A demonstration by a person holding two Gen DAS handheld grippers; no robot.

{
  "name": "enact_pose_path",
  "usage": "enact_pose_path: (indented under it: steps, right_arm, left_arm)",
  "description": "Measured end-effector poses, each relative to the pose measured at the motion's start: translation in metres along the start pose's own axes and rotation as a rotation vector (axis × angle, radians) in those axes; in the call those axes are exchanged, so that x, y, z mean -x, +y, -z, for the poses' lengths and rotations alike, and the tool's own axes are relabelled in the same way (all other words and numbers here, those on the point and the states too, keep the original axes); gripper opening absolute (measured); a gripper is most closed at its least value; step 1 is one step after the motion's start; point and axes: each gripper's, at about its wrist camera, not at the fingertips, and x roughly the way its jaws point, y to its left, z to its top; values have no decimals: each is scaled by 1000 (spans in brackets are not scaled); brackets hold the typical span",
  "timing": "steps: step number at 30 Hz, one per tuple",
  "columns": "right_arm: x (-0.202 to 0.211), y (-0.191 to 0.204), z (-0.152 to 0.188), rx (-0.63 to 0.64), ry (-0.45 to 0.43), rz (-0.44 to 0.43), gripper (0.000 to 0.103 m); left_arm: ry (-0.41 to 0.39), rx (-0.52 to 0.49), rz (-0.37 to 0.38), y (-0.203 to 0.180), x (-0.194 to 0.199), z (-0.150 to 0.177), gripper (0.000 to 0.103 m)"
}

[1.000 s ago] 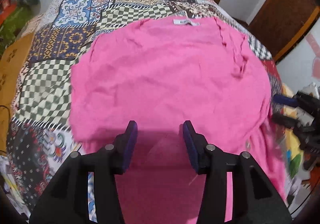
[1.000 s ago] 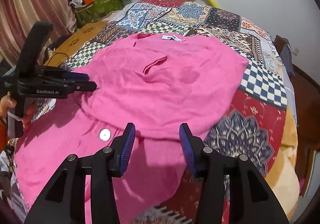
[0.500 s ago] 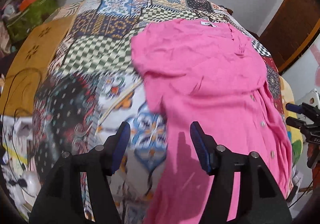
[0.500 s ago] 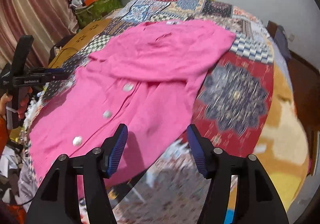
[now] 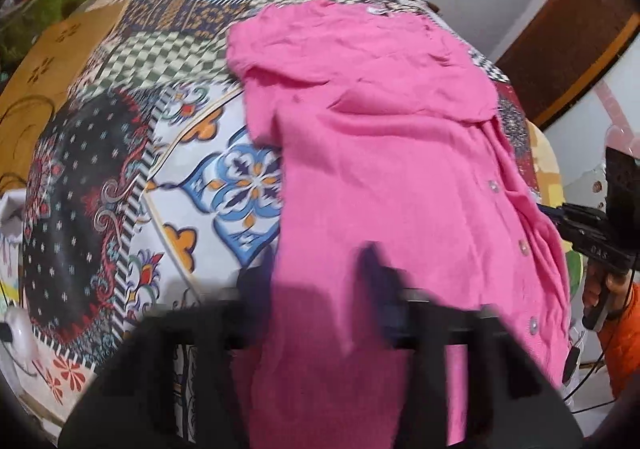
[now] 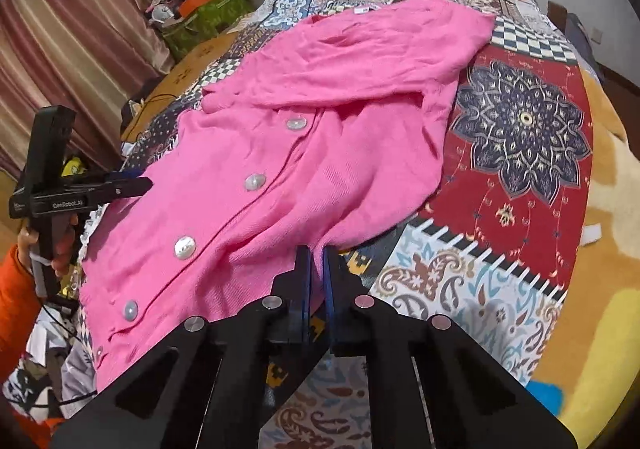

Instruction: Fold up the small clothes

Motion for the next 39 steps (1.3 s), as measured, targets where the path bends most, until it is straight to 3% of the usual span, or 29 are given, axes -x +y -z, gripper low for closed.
enact_pose_path:
  steps: [3, 7, 11, 14, 19, 20, 22, 23, 25, 26, 30, 33, 34, 36, 37, 39]
  right_arm:
    - [16, -1, -3, 23, -46, 27, 3]
    - [48, -8, -10, 35, -117, 70, 3]
    - [77, -23, -21, 24, -171, 131, 3]
    - [88, -28, -23, 18, -194, 170, 3]
    - [76, -25, -13, 23, -149, 204, 4]
    - [74, -27, -12, 19, -128, 192, 8]
    - [73, -28, -8, -5, -111, 180, 26]
    - [72, -27, -4, -11, -103, 175, 44]
    - [70, -26, 2, 0, -96, 178, 51]
    - [67, -25, 6, 13, -84, 182, 51]
    - [42, -34, 19, -34, -21, 148, 51]
    - [26, -39, 24, -91, -4, 92, 49]
    - [24, -39, 24, -101, -7, 77, 46]
    - [21, -32, 23, -92, -31, 50, 21]
    - [21, -29, 21, -80, -30, 37, 14]
    - [22, -20, 17, -57, -26, 14, 8]
  left_arm:
    - [-11, -1, 33, -5, 8, -3, 3]
    - [-84, -10, 67, -14, 37, -7, 3]
    - [-142, -16, 35, -18, 59, -10, 3]
    - [-130, -9, -9, -11, 56, -8, 3]
    - [-46, 13, -38, 4, 28, 2, 3]
    - [-44, 18, -58, 6, 26, 5, 3]
    - [-30, 35, -55, 9, 24, 10, 6]
    - [-25, 45, -39, 11, 25, 12, 12]
    - [-18, 63, -17, 13, 27, 17, 30]
    - [-17, 68, -9, 13, 28, 20, 38]
    - [22, 89, 35, 10, 22, 31, 40]
    - [8, 92, 34, 6, 23, 35, 40]
    - [8, 94, 45, 5, 23, 36, 40]
    - [5, 94, 70, 3, 24, 36, 40]
    - [4, 80, 73, -1, 25, 36, 36]
    - [0, 46, 85, -8, 27, 35, 3]
